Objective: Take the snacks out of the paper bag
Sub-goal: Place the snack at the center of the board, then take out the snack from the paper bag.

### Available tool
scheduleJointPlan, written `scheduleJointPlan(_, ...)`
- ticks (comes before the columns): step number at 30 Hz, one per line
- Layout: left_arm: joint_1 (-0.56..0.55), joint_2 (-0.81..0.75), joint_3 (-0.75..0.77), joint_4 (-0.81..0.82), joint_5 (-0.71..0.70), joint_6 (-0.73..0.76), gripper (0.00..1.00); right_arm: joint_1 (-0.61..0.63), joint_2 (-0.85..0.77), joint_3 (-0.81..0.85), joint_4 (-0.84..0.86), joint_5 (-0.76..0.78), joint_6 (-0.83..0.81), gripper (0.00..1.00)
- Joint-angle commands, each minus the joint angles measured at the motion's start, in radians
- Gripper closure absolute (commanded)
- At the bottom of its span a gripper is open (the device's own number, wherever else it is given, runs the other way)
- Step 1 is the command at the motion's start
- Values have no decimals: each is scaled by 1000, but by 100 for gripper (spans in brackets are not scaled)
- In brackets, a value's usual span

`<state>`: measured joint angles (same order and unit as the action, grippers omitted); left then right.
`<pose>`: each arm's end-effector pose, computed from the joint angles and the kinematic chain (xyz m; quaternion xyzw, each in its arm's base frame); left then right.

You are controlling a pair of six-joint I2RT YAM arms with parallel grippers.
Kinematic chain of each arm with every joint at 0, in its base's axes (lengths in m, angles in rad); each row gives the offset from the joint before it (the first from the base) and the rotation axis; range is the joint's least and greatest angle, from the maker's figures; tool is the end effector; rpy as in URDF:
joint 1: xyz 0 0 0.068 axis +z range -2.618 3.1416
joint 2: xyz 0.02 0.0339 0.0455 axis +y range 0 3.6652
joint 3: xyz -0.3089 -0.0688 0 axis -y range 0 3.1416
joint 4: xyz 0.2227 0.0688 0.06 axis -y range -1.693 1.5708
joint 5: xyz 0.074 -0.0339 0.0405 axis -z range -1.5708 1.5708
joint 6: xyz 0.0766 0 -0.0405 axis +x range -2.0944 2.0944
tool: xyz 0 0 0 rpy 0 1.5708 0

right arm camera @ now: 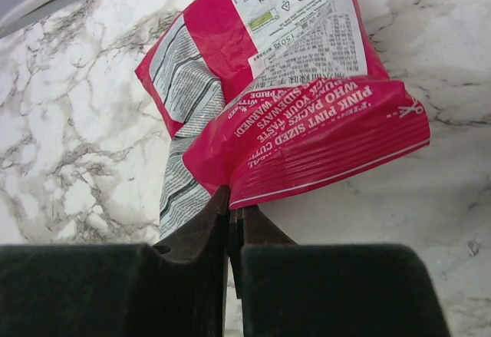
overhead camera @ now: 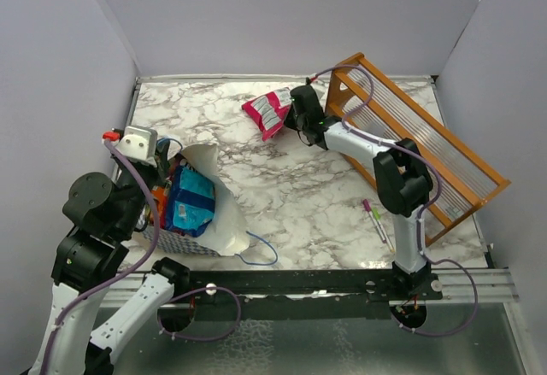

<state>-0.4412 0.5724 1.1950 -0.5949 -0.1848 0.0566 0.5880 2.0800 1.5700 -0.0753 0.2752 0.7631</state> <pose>0.0562 -0.0110 0.4636 0.1069 0.6892 -0.0733 0.7129 0.4420 0.2697 0.2453 0.1409 0.8637 0.1987 0.4412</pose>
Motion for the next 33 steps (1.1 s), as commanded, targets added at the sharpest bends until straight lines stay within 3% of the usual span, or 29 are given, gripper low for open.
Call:
scheduleJointPlan(1, -6, -34, -16, 25, 67, -37, 100, 7, -89, -75, -60, -21, -15, 87)
scheduleJointPlan(7, -5, -53, -36, 50, 82, -60, 100, 18, -172, -109, -188, -92, -100, 50)
scheduleJointPlan(10, -6, -58, -38, 44, 73, -55, 100, 23, -248, -141, -245, -165, -200, 41)
scheduleJointPlan(16, -5, -97, -67, 83, 44, -69, 100, 116, -501, -319, -174, -255, -473, 25)
scheduleJointPlan(20, -5, -93, -86, 91, 52, -90, 100, 200, -614, -349, -191, -331, -574, 20)
scheduleJointPlan(26, -5, -90, -97, 107, 46, -98, 100, 458, -670, -334, -106, -346, -477, 19)
scheduleJointPlan(29, -5, -87, -93, 111, 38, -104, 100, 594, -614, -286, -43, -290, -394, 19)
scheduleJointPlan(33, -6, -69, -72, 81, 16, -117, 100, 777, -538, -261, 86, -72, -356, 19)
